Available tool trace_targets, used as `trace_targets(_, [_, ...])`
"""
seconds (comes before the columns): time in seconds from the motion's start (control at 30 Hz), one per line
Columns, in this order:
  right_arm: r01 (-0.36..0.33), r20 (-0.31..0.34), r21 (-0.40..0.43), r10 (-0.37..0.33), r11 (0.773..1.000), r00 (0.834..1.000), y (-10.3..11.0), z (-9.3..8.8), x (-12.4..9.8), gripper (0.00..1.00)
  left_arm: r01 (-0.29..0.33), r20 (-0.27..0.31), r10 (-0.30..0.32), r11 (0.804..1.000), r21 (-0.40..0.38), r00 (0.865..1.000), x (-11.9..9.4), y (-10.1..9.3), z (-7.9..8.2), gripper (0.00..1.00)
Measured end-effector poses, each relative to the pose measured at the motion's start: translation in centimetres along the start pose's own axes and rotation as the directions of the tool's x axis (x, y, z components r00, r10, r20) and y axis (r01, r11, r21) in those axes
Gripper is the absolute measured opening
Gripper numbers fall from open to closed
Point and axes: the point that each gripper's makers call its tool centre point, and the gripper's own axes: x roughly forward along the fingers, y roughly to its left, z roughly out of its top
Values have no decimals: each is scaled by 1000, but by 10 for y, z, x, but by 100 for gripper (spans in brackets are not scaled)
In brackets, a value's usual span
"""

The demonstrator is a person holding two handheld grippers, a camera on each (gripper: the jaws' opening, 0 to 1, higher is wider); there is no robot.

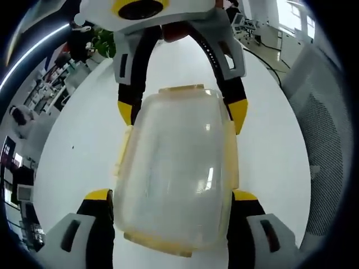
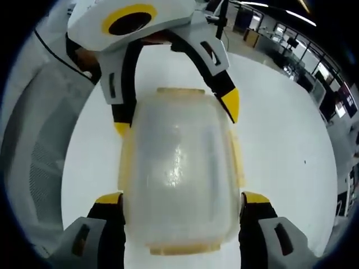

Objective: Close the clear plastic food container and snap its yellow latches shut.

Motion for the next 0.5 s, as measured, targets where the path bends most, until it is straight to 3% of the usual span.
trace_targets(0.5, [-8, -3, -4, 8, 1000, 1000, -10, -2, 1, 85, -1, 10, 1, 1000, -6, 1000, 5, 10, 0, 84])
